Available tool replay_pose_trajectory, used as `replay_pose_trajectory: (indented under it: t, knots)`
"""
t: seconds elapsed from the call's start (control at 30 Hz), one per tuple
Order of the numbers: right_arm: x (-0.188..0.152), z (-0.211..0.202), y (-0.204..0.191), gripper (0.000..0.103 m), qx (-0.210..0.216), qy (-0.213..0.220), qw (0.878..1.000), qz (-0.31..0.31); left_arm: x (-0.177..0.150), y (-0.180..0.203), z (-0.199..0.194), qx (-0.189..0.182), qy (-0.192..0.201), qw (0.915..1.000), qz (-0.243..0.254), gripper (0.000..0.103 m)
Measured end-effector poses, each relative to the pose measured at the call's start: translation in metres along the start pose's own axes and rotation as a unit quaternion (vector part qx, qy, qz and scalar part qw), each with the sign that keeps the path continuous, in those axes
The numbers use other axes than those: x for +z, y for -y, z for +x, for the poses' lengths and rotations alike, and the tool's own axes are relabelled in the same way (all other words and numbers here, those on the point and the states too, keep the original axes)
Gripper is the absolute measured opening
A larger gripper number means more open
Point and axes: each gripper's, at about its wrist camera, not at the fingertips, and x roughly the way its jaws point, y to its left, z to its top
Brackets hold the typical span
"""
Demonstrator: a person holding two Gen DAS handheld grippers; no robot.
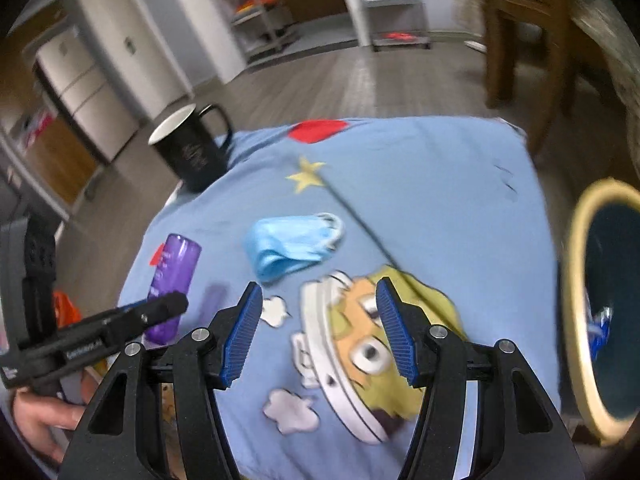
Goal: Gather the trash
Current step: 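Grasp the purple spray bottle with the left gripper while the right grasps the blue mask, then carry the purple bottle and blue mask over the bin and open both grippers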
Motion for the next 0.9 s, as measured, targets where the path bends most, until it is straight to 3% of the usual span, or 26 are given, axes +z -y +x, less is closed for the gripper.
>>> replay_pose_trajectory:
  t: [0.17, 0.4, 0.47, 0.5, 0.63, 0.9]
  knots:
    - [0.017, 0.029, -0.03, 0.061, -0.011, -0.02, 0.999, -0.047, 0.007, -0.023, 0.006, 0.041, 0.013, 0.9981, -0.045, 0.033]
    - [0.028, 0.076, -0.061, 0.061, -0.047, -0.065, 0.99, -0.112, 0.006, -0.031, 0.023, 0.071, -0.01, 0.9965, -0.043, 0.034]
    - [0.025, 0.087, -0.058, 0.055, -0.056, -0.081, 0.988, -0.117, 0.005, -0.033, 0.026, 0.075, -0.013, 0.9962, -0.041, 0.034]
    - [0.024, 0.089, -0.055, 0.046, -0.057, -0.087, 0.988, -0.116, 0.005, -0.033, 0.026, 0.076, -0.013, 0.9963, -0.038, 0.034]
    - [0.016, 0.085, -0.041, 0.029, -0.018, -0.083, 0.993, -0.086, 0.004, -0.029, 0.028, 0.084, -0.011, 0.9961, -0.025, 0.034]
    - [0.011, 0.043, -0.021, 0.02, 0.024, -0.042, 0.998, -0.035, 0.004, -0.026, 0.03, 0.099, -0.006, 0.995, -0.014, 0.035]
